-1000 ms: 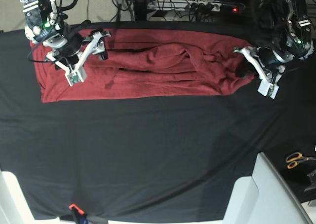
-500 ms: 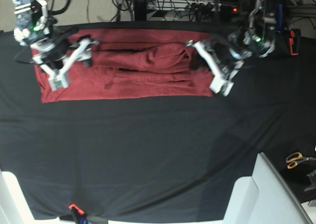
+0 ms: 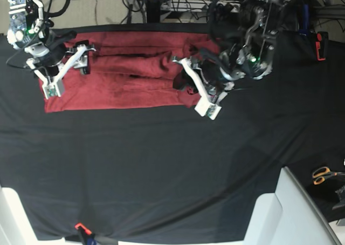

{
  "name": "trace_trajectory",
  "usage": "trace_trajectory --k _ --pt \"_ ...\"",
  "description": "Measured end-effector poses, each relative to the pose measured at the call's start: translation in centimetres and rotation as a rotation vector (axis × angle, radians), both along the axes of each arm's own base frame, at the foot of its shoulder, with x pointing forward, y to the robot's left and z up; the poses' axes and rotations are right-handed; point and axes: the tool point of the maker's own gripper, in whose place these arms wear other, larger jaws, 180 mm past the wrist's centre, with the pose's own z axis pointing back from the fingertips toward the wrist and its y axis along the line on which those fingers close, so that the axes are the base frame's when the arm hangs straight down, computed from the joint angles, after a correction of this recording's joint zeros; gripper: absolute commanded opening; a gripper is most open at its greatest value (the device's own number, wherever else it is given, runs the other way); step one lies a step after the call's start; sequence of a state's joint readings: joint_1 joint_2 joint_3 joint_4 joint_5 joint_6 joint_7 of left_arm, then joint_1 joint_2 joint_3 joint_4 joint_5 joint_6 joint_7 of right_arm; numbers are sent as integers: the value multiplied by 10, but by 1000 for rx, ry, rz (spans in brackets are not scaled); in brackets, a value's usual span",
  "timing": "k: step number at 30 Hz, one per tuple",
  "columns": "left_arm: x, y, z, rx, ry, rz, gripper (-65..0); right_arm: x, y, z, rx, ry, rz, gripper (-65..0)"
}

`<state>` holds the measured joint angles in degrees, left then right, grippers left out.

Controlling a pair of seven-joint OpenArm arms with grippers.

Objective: Fold the T-shirt properly
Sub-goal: 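Grasp the shirt end with the left gripper and fold it toward the right gripper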

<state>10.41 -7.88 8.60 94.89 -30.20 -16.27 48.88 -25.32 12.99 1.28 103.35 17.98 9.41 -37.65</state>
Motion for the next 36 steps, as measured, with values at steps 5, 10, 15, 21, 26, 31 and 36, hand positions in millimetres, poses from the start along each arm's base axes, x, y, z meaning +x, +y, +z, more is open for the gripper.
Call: trace_trajectory --k 5,10,15,21,26,31,36 --pt "-1 -11 -10 -26 42 9 -650 0 0 0 0 0 0 -218" --pt "6 -16 -7 -38 29 13 -650 0 -1 0 -1 0 1 -218" --pt "-3 -31 -8 -37 36 -42 -650 0 -1 0 -2 0 1 -218" --pt "-10 -49 -6 -64 43 -82 -650 -6 -4 -11 -4 34 -7 -218" --pt "-1 -46 -6 -51 33 -81 -650 -10 -5 -16 -5 50 -11 -218" --pt "-7 -47 -17 -50 71 -75 -650 -10 -5 -16 -5 50 -12 -218" --pt "-5 -55 -13 -70 67 -71 -650 -9 -5 -15 -5 50 -11 -218"
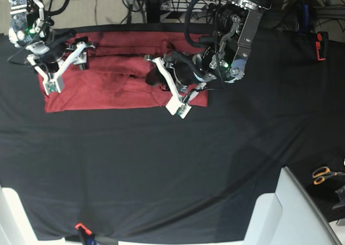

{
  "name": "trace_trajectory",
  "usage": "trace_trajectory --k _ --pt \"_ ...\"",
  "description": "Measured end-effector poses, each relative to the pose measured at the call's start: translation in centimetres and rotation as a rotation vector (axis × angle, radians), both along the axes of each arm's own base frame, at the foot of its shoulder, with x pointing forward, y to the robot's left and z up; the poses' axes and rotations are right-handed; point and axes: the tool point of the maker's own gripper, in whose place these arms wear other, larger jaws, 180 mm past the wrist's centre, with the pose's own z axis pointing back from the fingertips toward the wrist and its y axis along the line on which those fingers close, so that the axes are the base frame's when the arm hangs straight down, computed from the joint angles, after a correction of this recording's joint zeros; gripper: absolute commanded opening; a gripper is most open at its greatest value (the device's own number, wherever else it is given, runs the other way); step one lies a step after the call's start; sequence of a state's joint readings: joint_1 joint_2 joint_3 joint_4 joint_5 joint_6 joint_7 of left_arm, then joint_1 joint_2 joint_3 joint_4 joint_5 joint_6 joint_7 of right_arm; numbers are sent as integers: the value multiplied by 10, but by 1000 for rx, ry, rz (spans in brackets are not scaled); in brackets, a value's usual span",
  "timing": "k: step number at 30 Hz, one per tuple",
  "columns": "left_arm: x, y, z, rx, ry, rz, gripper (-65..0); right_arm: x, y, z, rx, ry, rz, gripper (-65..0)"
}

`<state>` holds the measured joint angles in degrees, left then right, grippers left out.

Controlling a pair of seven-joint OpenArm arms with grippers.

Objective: Fold the T-shirt properly
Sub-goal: 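Grasp the shirt end with the left gripper and fold it toward the right gripper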

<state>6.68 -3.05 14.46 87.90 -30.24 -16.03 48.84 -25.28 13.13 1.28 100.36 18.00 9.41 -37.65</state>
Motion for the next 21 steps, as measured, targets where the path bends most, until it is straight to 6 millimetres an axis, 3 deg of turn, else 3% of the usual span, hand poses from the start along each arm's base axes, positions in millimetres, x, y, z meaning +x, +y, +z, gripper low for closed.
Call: trace_trajectory --k 5,9,14,15,18,21 --pt "9 -3 2 -9 -9 4 -650 0 0 0 0 0 0 -218" --pt "9 -5 -13 15 29 -15 -650 1 0 0 0 -2 0 -218" --pt "1 -28 -10 1 28 -85 -650 2 0 1 0 -5 0 -218" --pt "1 -30 -9 -2 26 -89 -635 2 0 1 -1 -5 -1 -218" --pt "2 -29 -9 1 24 -89 -482 2 0 1 1 -5 0 -218" --pt "6 -32 -6 3 9 -100 -375 7 0 3 0 -16 0 -218"
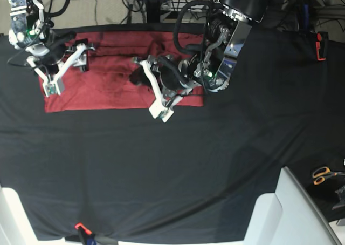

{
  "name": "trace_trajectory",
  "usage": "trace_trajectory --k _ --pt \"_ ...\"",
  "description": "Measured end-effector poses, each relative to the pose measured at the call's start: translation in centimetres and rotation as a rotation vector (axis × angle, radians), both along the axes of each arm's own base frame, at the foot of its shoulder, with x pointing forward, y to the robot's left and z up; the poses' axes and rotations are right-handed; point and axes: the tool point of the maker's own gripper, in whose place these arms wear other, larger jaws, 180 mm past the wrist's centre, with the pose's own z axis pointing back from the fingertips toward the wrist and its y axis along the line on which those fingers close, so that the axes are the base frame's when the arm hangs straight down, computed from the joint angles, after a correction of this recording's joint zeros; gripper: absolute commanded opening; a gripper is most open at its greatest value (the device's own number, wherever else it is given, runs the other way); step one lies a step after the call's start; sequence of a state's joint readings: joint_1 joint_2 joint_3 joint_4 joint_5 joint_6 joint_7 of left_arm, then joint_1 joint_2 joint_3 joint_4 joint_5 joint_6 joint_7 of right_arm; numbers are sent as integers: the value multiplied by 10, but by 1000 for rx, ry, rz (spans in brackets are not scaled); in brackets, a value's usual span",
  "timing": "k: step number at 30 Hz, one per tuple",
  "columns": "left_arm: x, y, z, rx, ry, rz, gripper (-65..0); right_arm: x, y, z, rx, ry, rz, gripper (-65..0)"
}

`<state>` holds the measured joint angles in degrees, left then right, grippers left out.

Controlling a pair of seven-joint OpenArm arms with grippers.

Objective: Fold the T-shirt properly
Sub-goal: 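Grasp the shirt end with the left gripper and fold it toward the right gripper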

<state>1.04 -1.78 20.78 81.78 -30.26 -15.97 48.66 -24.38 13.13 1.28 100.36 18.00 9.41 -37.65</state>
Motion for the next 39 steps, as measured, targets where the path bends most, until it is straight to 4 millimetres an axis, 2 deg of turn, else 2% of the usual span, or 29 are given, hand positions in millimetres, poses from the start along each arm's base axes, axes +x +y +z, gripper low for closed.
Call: trace_trajectory --k 4,7,12,15,20,25,29,32,34,39 --pt "-1 -2 1 -5 1 -4 -263 1 0 1 0 -3 0 -218" --pt "-1 -2 1 -5 1 -4 -240 3 0 1 0 -6 0 -218" --pt "-1 -2 1 -6 1 -4 -244 8 0 4 0 -18 0 -218" --pt "-6 -9 1 -7 1 -28 -245 8 0 4 0 -17 0 -218" --pt "-21 -33 5 -26 4 -110 -245 12 -30 9 -16 -42 -117 -216" --pt "-11 -30 9 -20 -22 -108 -247 18 -51 17 -29 -70 -182 -216" --pt "-19 -29 5 20 24 -155 -247 19 -50 17 -28 -72 -182 -216" --pt "-11 -33 10 33 -10 -187 -247 19 -50 17 -28 -72 -183 -216" --pt "-9 -42 15 39 -37 -230 -247 19 -50 17 -29 -72 -181 -216" --pt "-21 -62 19 30 -37 -300 -247 19 -50 17 -28 -71 -181 -216"
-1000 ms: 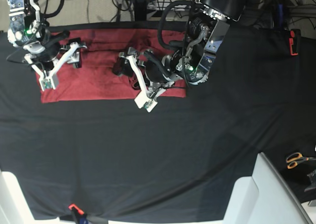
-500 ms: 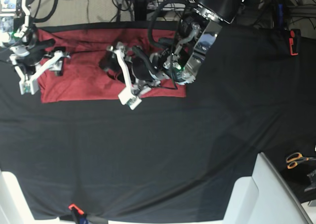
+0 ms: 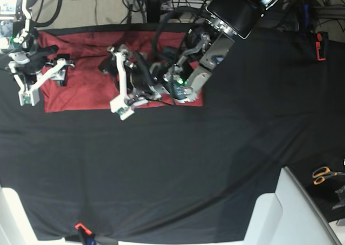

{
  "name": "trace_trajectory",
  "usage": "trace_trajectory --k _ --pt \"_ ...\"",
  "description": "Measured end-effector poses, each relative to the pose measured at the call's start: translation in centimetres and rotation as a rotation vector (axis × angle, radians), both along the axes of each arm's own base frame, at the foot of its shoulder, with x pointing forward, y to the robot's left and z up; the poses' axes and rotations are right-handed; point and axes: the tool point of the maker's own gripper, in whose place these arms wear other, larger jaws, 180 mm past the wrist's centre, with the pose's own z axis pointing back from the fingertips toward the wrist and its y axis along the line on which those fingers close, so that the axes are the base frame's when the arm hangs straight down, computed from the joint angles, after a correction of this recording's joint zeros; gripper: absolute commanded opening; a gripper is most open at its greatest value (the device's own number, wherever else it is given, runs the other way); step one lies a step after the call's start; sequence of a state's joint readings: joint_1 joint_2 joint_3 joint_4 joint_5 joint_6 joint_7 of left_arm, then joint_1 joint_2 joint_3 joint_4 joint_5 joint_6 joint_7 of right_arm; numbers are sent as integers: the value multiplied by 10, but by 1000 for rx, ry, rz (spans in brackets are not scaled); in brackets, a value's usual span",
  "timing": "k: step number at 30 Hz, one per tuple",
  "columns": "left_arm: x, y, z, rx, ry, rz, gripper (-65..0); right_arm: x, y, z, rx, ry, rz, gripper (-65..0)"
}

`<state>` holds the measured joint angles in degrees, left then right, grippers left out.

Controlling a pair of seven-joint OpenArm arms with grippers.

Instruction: Fold the T-shirt properly

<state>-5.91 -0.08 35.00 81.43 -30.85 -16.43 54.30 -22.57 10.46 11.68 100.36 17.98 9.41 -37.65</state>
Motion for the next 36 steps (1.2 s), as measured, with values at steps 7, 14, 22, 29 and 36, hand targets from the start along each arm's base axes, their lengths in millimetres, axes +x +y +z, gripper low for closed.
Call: trace_trajectory --k 7,14,22,29,36 --pt "0 -29 6 -33 14 -27 -248 0 0 0 0 0 -2 -216" --pt "77 47 45 -40 -138 188 -513 4 3 1 -7 8 21 -216" --pt "52 245 14 211 -82 548 -650 22 97 21 -6 -16 399 -398" --pt "-2 392 27 394 -123 778 -650 18 176 31 -12 54 670 -639" --pt "-51 473 52 509 -164 894 -650 16 234 46 42 169 643 -644"
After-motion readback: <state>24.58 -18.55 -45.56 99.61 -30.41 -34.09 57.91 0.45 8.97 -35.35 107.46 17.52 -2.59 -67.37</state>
